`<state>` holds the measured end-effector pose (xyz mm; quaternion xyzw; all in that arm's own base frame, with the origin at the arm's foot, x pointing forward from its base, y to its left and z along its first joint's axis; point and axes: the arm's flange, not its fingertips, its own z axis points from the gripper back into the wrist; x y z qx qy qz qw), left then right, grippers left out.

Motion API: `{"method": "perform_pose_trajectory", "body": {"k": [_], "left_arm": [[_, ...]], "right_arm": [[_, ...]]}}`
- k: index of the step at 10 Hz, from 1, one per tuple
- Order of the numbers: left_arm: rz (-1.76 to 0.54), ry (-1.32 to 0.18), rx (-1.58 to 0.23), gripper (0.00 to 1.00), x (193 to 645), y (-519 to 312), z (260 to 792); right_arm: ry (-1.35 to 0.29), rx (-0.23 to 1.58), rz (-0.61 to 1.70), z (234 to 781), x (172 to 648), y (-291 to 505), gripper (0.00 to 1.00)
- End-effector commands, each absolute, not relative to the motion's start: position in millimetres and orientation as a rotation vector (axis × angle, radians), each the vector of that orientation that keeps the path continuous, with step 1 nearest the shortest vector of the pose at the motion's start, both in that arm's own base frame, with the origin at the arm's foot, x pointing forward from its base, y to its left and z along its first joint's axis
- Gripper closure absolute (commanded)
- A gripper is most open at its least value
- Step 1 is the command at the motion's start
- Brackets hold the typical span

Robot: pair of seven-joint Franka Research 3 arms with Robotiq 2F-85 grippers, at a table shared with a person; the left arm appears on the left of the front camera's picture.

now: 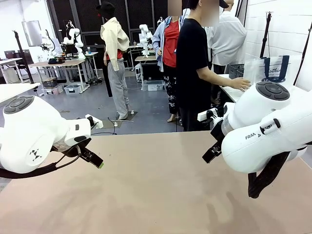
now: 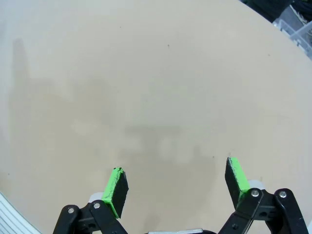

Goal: Transfer purchased items from the store into the shopping bag.
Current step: Open the Reusable shopping bag in the center of the table.

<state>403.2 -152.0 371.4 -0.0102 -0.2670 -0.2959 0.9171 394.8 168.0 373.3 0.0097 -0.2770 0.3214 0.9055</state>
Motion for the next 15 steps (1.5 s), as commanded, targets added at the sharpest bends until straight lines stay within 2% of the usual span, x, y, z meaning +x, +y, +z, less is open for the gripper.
{"method": "perform_pose_trajectory", "body": {"k": [1, 15], "left_arm": [[-0.607, -0.549, -0.021, 0.00, 403.5, -151.1, 371.4], [-0.607, -0.549, -0.021, 0.00, 403.5, -151.1, 371.4]], "right_arm": [[-0.572, 0.021, 0.663, 373.3, 394.9, 167.9, 0.00], [-0.572, 0.021, 0.663, 373.3, 394.9, 167.9, 0.00]]}}
